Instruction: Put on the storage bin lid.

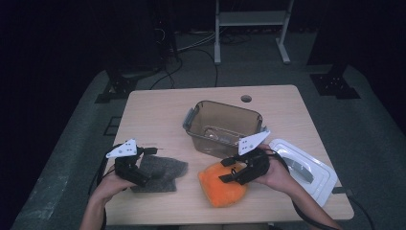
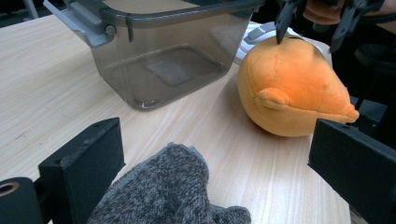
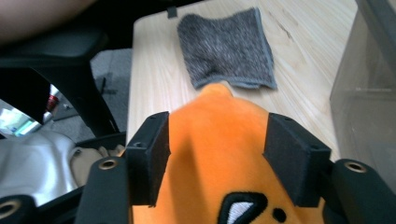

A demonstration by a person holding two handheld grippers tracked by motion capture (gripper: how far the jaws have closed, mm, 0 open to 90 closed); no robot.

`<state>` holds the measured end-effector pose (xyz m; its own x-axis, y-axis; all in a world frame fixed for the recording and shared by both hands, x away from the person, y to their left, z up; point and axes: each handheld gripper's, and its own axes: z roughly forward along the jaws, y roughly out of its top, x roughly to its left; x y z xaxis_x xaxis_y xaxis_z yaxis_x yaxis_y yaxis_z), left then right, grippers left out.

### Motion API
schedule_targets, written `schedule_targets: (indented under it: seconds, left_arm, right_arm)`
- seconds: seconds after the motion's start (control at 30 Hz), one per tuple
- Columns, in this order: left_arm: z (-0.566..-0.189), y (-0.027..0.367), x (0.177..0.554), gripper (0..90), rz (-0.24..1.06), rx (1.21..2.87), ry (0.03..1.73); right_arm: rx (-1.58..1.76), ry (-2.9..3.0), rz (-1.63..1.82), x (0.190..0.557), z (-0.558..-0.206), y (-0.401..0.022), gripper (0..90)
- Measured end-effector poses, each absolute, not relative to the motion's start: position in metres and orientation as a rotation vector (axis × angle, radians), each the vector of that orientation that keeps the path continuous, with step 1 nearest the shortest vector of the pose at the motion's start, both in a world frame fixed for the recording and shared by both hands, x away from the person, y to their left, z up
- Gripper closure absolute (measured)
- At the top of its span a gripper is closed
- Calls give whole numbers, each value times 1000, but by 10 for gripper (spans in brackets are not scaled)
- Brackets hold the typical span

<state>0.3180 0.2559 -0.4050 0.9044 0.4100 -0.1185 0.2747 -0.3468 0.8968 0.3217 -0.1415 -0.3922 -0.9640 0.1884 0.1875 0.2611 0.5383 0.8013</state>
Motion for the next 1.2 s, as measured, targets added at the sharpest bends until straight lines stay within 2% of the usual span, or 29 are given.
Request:
schedule_targets:
  seconds: [0.2,0.77,1.2]
  left_arm:
    - [-405,257,318,28,151,1948,499]
    - [-405,258,316,28,159,1940,510]
    - [-406,260,317,28,163,1945,519]
  right_arm:
    - [-417,-2708,-1413,323,-401,-140,473]
    - [-487,-2683,-1347,320,-419,-135,497]
    - [-468,-2720,-1370,314,-420,-131,495]
